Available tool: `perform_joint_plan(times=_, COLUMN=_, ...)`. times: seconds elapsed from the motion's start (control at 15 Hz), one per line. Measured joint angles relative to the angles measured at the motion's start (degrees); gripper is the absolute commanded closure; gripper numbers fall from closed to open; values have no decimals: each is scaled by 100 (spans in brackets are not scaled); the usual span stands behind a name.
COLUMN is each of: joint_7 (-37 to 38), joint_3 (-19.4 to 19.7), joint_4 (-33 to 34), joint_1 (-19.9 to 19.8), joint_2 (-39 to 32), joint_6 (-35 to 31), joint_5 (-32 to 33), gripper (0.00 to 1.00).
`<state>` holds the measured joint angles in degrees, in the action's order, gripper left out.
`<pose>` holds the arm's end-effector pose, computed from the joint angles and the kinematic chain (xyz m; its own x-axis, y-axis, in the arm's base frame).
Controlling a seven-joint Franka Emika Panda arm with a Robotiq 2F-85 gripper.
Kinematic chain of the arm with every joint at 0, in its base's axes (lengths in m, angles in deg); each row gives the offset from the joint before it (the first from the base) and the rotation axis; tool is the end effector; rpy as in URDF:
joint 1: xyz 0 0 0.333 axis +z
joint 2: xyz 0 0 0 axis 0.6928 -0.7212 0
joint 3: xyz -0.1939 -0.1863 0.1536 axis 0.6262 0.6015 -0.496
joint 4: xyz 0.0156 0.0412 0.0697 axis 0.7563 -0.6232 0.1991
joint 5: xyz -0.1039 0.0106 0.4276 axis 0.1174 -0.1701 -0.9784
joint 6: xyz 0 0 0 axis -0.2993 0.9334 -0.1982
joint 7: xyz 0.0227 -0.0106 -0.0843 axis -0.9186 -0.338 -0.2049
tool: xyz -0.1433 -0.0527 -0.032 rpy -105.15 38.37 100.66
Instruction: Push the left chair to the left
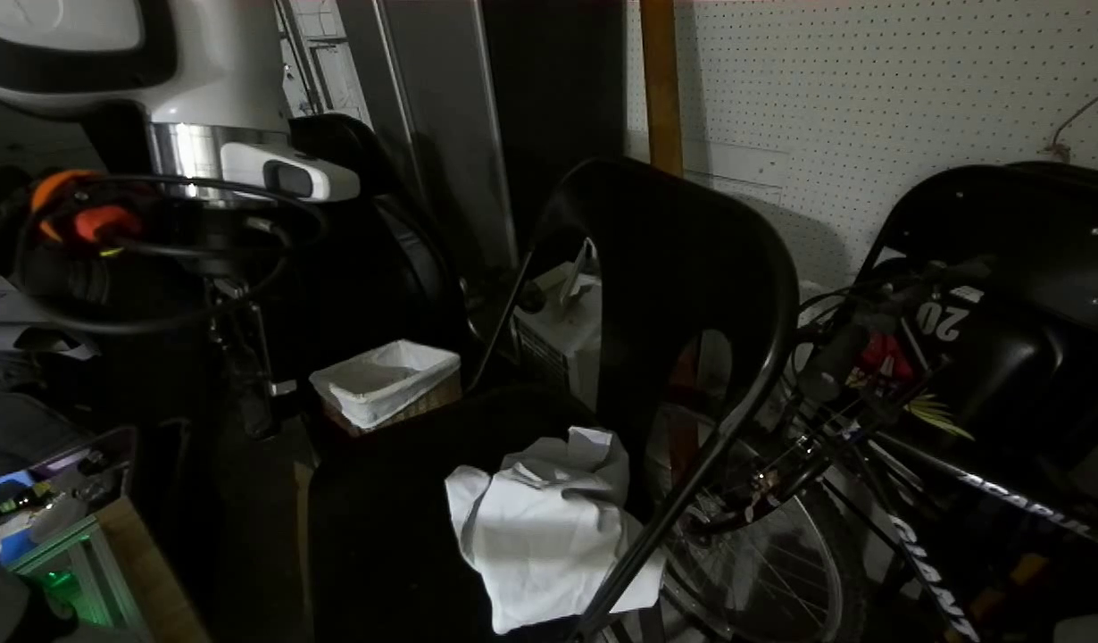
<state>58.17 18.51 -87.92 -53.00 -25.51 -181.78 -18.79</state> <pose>0.3430 -0.1154 0.3460 0.9541 -0.0982 -0.2830 -0.0618 -0.9889 0.1349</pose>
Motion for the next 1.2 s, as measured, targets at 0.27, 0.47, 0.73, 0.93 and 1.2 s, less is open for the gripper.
perform_joint_plan(times=0.27, joint_7=-43, joint_3=-165, joint_4=151, joint_1=515, joint_2=-4, joint_6=-233, joint_5=-316, gripper=0)
perform_joint_plan(times=0.47, joint_7=-65, joint_3=-561, joint_4=495, joint_1=1196, joint_2=-55, joint_6=-487, joint_5=-713, gripper=0)
perform_joint_plan(times=0.73, joint_7=-123, joint_3=-1087, joint_4=1147, joint_1=1980, joint_2=-384, joint_6=-949, joint_5=-1191, gripper=0)
perform_joint_plan(times=0.93, joint_7=-345, joint_3=-1373, joint_4=1645, joint_1=2388, joint_2=-894, joint_6=-1516, joint_5=-1384, gripper=0)
perform_joint_plan(times=1.2, joint_7=-845, joint_3=-1686, joint_4=2234, joint_1=2737, joint_2=-1753, joint_6=-2416, joint_5=-1443, gripper=0)
